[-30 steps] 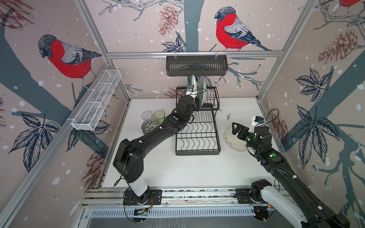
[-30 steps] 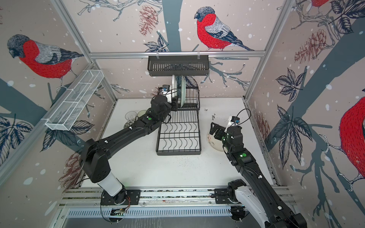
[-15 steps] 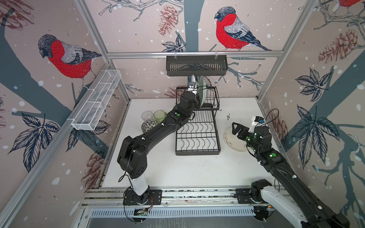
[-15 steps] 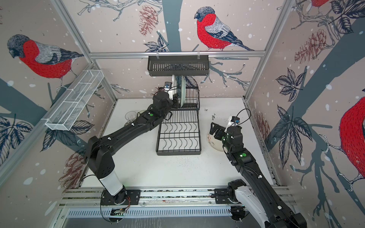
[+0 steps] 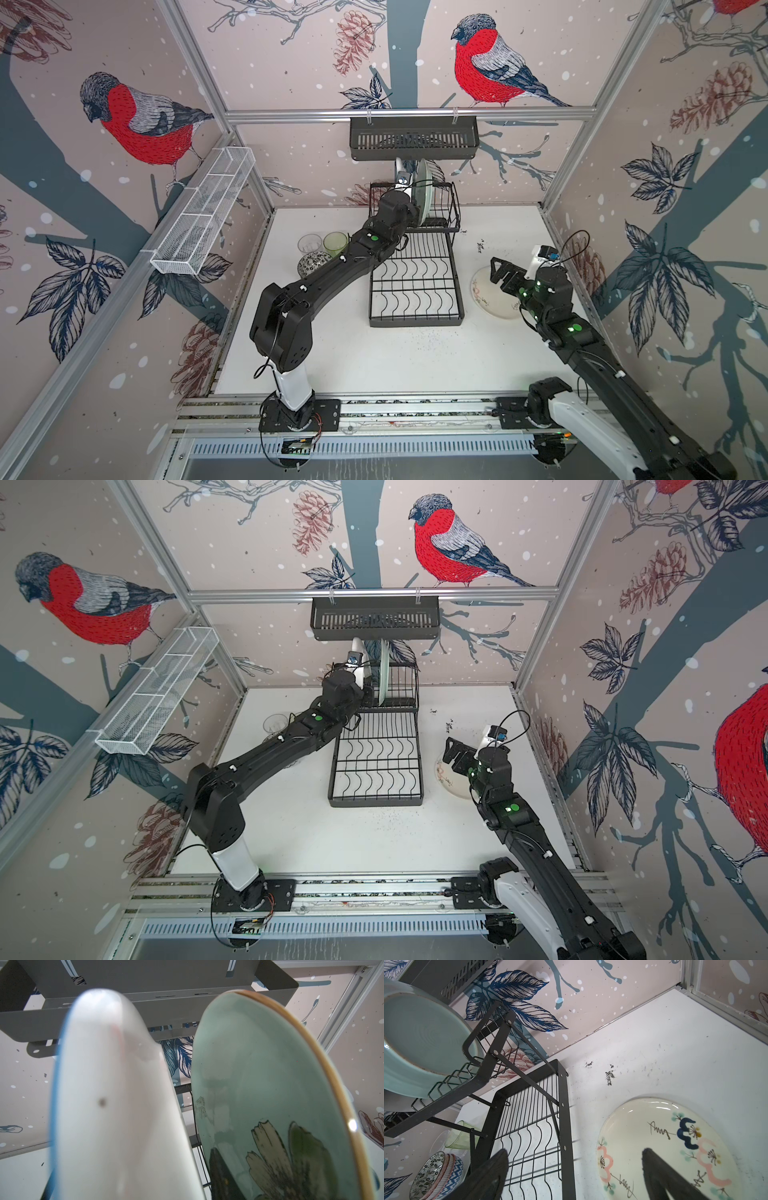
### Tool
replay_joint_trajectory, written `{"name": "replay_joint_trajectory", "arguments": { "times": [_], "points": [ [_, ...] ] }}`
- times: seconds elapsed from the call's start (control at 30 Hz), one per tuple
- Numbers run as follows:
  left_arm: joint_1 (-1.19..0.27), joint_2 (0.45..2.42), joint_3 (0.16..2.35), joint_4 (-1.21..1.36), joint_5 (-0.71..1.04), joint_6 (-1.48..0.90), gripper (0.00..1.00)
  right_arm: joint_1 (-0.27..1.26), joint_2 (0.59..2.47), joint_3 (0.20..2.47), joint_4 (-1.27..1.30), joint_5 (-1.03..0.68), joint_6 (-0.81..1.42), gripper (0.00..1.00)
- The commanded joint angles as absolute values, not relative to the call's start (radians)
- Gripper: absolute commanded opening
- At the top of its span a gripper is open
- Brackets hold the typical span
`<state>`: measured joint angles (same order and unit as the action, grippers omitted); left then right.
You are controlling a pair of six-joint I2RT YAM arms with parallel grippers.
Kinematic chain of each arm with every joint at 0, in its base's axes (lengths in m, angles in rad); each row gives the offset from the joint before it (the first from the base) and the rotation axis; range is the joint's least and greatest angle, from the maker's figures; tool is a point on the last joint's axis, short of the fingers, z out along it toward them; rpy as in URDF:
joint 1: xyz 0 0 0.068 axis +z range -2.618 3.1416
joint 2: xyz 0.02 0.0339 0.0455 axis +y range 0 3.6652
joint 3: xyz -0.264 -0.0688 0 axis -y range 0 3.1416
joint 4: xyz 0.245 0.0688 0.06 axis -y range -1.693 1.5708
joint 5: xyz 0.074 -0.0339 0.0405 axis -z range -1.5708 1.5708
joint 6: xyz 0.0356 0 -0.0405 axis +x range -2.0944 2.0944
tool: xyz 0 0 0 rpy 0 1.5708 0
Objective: Unload the mixed dishes from the dish rack
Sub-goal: 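Close the left gripper on the rim of the watermelon-painted plate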
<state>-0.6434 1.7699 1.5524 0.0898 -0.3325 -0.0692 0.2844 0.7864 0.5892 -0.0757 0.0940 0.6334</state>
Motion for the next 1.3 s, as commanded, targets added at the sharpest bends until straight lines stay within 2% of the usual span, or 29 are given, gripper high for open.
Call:
{"name": "replay_joint_trajectory", "arguments": {
  "times": [0.0, 0.67, 0.8, 0.93, 1.03, 1.2, 1.27],
  "points": [
    [-0.634, 1.758, 1.548, 0.091, -0.359, -0.025, 0.30, 0.284, 0.792, 0.589, -0.069, 0.106, 0.647, 0.99],
    [-0.614, 1.742, 1.509, 0.133, -0.289, 0.105, 0.28, 0.273, 0.787, 0.594, -0.090, 0.105, 0.649, 0.99],
    [-0.613, 1.732, 1.512, 0.135, -0.276, 0.081, 0.14, 0.273, 0.784, 0.595, -0.089, 0.097, 0.647, 1.00],
    [-0.613, 1.740, 1.546, 0.118, -0.259, 0.065, 0.12, 0.271, 0.785, 0.596, -0.082, 0.094, 0.649, 0.99],
    [-0.614, 1.743, 1.572, 0.105, -0.274, 0.052, 0.06, 0.271, 0.781, 0.598, -0.082, 0.094, 0.646, 1.00],
    [-0.614, 1.716, 1.571, 0.120, -0.279, 0.038, 0.04, 0.270, 0.769, 0.601, -0.093, 0.092, 0.638, 0.99],
    [-0.613, 1.698, 1.571, 0.122, -0.282, 0.034, 0.00, 0.270, 0.760, 0.604, -0.098, 0.092, 0.635, 1.00]
  ]
}}
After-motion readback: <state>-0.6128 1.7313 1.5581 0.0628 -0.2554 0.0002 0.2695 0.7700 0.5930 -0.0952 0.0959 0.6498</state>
